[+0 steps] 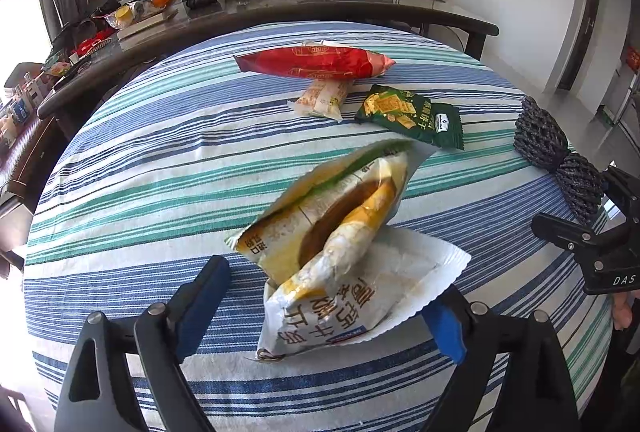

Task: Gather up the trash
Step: 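Lift the snack bag with the left tool while the right tool lifts the mesh net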

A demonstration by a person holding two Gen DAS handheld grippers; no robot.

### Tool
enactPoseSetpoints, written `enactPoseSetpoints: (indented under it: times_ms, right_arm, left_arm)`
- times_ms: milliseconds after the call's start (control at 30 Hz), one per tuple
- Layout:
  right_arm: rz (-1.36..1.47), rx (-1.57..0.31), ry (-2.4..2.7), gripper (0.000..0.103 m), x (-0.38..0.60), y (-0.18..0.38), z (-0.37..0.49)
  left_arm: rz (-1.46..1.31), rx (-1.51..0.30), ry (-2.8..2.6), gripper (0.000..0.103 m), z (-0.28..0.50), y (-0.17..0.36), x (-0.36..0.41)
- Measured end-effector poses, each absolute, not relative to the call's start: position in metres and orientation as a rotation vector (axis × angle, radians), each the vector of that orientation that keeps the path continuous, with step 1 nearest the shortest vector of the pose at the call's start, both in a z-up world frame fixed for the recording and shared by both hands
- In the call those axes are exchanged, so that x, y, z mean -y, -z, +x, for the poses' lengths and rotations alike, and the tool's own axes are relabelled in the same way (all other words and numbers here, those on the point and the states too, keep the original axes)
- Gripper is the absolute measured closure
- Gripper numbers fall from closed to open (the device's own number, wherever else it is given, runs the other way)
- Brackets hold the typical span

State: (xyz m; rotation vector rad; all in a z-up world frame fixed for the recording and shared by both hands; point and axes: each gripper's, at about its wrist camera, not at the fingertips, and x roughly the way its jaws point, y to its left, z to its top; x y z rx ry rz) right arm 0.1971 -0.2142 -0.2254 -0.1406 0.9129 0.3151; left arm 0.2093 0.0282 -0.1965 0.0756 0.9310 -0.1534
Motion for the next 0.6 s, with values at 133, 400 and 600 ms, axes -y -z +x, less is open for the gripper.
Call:
enactPoseSetpoints:
  times_ms: [133,400,600]
  right_arm:
    - [-0.14,-0.913,-0.315,0.001,0.214,0.225,0.197]
    - [-0.019,-0.911,-0.389,0.002,0.233,0.215,0.196]
    - [-0.097,-0.977,-0.414,0.002,0.239,0.187,0.219]
  left_arm:
    - [0.076,-0.931,0.154,0.011,0.209,0.196,-0.028]
    - [0.029,-0.935,0.237,0.012,0.207,0.191,-0.039]
    - [0.071,-0.906,0.28,0.013,0.209,0.182,-0.035]
